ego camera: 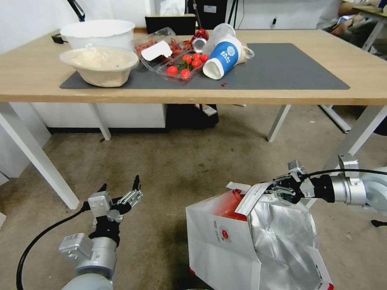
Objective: Pick up the food delivery bag from the floor and place it on the table.
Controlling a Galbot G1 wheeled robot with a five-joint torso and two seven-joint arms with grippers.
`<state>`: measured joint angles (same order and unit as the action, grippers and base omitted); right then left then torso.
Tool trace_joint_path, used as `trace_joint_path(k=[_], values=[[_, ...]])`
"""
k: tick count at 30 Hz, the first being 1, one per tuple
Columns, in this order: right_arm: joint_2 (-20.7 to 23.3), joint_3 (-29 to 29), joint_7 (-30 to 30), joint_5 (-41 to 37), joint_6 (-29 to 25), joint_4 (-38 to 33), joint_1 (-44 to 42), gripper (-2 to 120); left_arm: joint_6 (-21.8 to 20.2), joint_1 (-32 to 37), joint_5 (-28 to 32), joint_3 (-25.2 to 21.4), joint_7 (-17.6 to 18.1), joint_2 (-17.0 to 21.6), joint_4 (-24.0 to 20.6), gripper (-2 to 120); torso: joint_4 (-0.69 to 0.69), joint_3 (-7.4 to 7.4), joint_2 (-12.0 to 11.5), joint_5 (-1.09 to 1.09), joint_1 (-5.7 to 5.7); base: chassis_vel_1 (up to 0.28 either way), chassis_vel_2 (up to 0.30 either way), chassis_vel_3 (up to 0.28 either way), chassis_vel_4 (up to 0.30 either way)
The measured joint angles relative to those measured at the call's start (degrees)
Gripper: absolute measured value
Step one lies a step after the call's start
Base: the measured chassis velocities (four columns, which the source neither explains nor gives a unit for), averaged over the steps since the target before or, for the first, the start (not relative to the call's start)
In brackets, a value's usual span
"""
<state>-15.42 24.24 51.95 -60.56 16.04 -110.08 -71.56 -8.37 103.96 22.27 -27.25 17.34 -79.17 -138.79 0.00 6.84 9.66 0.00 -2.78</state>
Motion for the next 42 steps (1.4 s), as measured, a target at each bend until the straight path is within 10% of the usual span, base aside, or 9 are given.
trace_joint_path(k=[42], values=[[0.1, 0.5, 0.6, 0.1, -0.2, -1.2, -0.5, 0, 0.1, 0.3, -0.4, 0.1, -0.1, -0.5, -0.7, 100, 0.00, 6.85, 9.1, 0.00, -2.35, 0.000, 0.000, 0.000, 0.000]])
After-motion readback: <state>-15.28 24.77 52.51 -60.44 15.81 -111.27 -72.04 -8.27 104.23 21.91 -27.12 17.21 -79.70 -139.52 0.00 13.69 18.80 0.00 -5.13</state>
